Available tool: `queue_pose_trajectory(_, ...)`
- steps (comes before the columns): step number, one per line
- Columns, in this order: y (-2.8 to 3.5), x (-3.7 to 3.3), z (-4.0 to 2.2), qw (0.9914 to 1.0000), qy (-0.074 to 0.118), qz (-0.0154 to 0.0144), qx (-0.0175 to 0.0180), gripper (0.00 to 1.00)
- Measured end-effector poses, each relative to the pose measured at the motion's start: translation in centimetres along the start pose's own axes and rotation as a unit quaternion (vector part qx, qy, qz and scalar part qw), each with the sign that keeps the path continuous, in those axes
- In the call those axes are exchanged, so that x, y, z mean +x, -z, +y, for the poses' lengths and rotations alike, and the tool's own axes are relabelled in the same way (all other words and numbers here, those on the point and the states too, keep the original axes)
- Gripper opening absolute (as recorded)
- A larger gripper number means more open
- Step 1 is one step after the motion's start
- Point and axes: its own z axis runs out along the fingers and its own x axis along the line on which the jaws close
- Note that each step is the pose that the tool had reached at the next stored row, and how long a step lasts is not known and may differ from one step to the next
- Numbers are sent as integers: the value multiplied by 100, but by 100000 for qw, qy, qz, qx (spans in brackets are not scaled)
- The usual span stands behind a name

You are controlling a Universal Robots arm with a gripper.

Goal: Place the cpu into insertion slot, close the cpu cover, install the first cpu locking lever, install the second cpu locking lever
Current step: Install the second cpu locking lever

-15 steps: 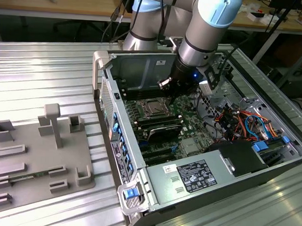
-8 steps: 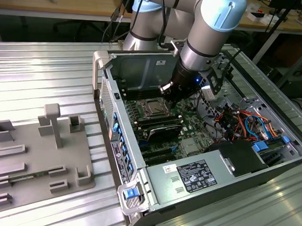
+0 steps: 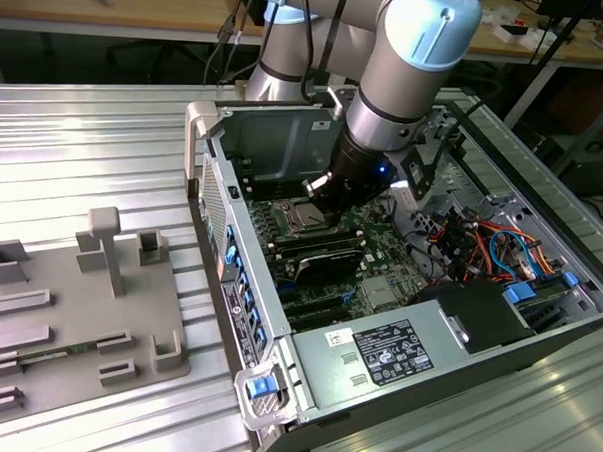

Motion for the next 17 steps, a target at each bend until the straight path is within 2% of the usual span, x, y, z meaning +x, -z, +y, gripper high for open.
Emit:
queue_pose_trajectory(4, -3, 73, 4, 100000, -3, 1, -7, 11)
queue_pose_trajectory(6, -3, 77, 7, 100000, -2, -1, -8, 11)
queue_pose_trajectory(9, -6, 72, 53, 100000, -227, -13, -4, 11)
queue_pose_trajectory(17, -6, 76, 55, 100000, -259, -27, -131, 11)
